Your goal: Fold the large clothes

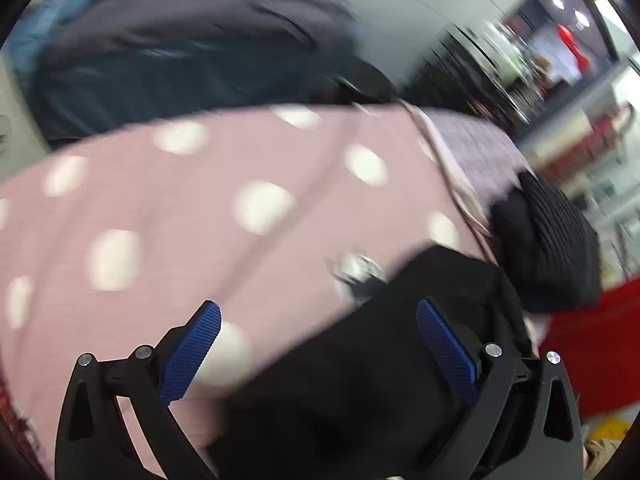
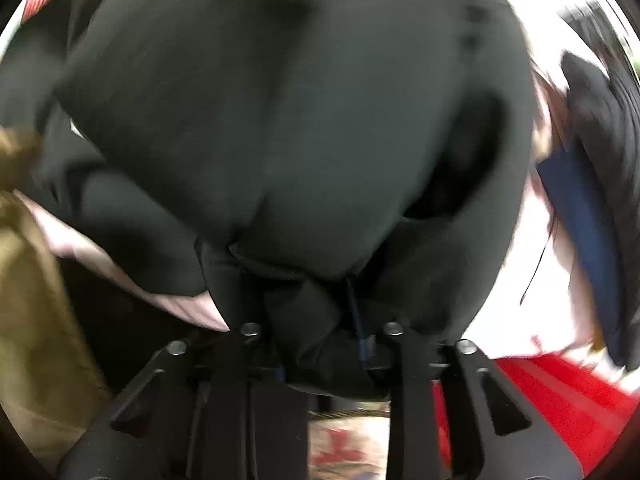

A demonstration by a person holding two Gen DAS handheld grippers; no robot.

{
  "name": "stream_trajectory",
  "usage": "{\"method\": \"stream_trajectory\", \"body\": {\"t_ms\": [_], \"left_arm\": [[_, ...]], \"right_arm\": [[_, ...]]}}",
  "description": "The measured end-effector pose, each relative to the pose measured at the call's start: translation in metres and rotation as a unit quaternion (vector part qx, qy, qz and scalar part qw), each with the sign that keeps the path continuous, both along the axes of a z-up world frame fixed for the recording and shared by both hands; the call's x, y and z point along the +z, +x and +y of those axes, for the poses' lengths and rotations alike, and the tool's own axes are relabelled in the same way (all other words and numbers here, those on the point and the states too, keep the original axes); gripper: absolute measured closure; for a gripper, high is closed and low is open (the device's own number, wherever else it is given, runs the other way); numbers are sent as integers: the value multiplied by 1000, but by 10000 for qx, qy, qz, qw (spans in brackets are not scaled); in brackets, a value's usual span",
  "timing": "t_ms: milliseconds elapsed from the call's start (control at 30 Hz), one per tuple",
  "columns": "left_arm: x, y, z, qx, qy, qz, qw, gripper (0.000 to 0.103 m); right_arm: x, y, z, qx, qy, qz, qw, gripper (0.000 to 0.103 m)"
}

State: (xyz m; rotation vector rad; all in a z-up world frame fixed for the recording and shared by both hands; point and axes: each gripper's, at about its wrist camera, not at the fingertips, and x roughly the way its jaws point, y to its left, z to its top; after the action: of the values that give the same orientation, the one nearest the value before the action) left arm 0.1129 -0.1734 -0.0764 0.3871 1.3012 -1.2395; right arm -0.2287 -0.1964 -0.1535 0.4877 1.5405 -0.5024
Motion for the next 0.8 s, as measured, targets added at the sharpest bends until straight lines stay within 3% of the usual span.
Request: {"method": "stream_trajectory", "body": {"t_ms": [33, 100, 167, 233, 300, 367, 467, 533, 567, 600, 667, 767, 800], "left_arm": [[-13, -18, -14, -235, 143, 170, 9995, 6], [-50, -50, -33, -612, 645, 294, 9956, 7], [-75, -67, -37, -648, 858, 264, 9938, 7], [-83, -76, -29, -499, 781, 288, 9953, 11], [-82, -80, -18, -433, 664, 390, 9961, 35], [-73, -83, -8, -407, 556, 438, 9967, 51], [-56, -77, 9, -259, 446, 521, 9973, 77], [-39, -79, 24, -253, 305, 411, 9984, 86], [-32, -81, 28, -275, 261, 344, 9987, 90], [-23, -85, 39, -301, 199, 296, 9989, 93], [-6, -93, 64, -392, 93, 240, 9989, 95], [13, -108, 124, -560, 55, 116, 9983, 95], [14, -112, 145, -549, 123, 128, 9983, 95]], "right_arm": [[7, -5, -6, -200, -40, -195, 9996, 63], [27, -20, -24, -807, -256, -627, 9944, 22], [46, -36, -39, -1329, -450, -1132, 9836, 21], [58, -52, -56, -1858, -465, -1550, 9692, 19], [59, -71, -81, -2530, -310, -1884, 9484, 16], [51, -71, -105, -3038, -147, -1982, 9318, 16], [19, -80, -134, -3846, 365, -2111, 8979, 16], [-24, -70, -152, -4112, 995, -2050, 8826, 16], [-37, -66, -150, -4085, 1175, -1989, 8830, 23], [-49, -56, -149, -3984, 1392, -1847, 8876, 54], [-64, -29, -141, -3723, 1887, -1737, 8920, 85], [-32, 5, -125, -3049, 1752, -2105, 9122, 93], [-17, 9, -123, -2953, 1707, -2372, 9096, 95]]}}
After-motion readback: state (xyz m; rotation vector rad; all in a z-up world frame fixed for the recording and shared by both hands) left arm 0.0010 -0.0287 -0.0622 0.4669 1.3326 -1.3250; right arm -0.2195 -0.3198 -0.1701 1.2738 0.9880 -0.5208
